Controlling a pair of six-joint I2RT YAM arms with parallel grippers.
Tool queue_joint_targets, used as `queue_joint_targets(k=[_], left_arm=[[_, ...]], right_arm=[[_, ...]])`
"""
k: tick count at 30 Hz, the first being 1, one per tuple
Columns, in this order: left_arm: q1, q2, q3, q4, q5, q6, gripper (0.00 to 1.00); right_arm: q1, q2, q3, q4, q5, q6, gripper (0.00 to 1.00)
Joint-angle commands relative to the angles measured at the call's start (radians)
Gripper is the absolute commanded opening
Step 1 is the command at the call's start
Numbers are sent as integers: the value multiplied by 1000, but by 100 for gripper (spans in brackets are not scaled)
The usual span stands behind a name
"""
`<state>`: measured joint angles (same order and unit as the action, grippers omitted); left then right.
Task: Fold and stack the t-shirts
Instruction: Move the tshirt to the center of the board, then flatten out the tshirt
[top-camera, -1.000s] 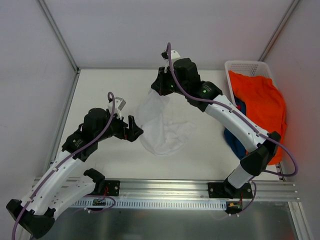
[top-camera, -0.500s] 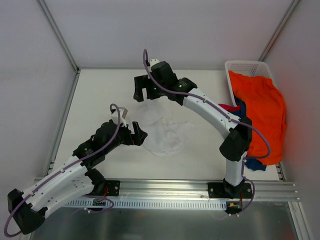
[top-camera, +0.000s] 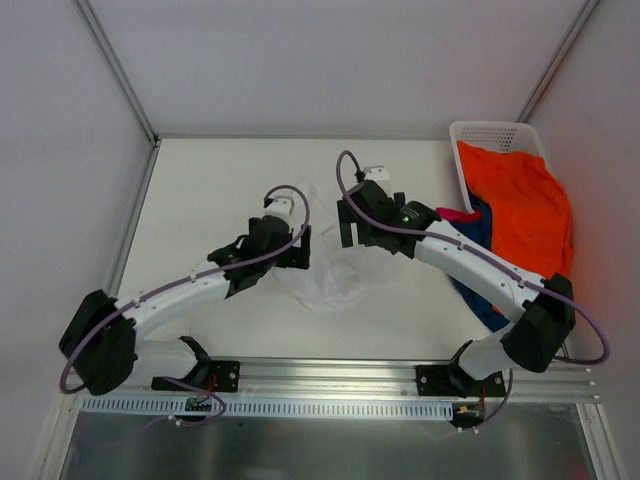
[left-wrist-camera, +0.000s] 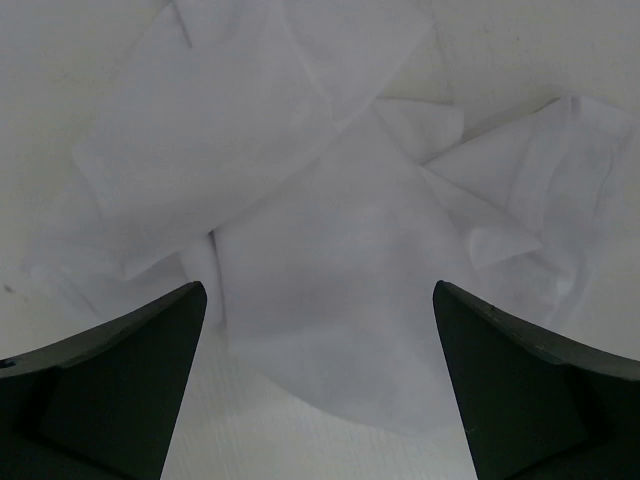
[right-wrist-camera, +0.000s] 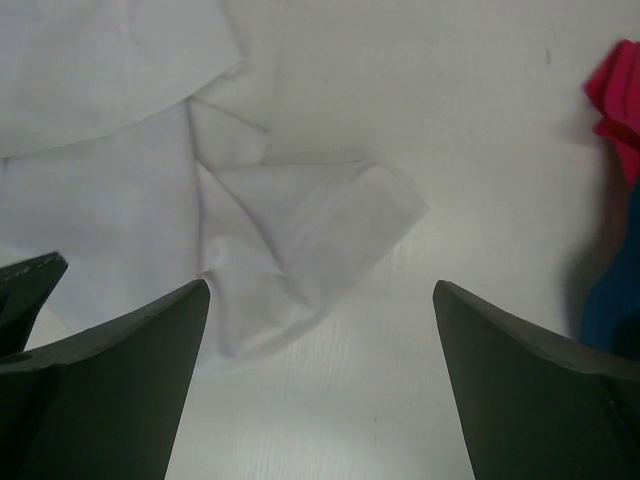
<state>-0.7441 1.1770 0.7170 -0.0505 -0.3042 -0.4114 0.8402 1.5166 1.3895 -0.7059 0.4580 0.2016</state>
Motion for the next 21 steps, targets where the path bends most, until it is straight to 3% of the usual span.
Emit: queue_joint_targets(k=[1,5,13,21], left_arm=[[-32,168,148,120,-4,111,99],[-32,413,310,121,11,192,98],[-32,722,605,98,-55,376,97],[-32,817,697,57,-148,502,95]], right_arm=[[-1,-120,-131,-18,160,93,99],[-1,-179,-214,6,157,104,99],[-1,-249,-329,68,130,116,99],[-12,-257,-374,75,146,99,99]])
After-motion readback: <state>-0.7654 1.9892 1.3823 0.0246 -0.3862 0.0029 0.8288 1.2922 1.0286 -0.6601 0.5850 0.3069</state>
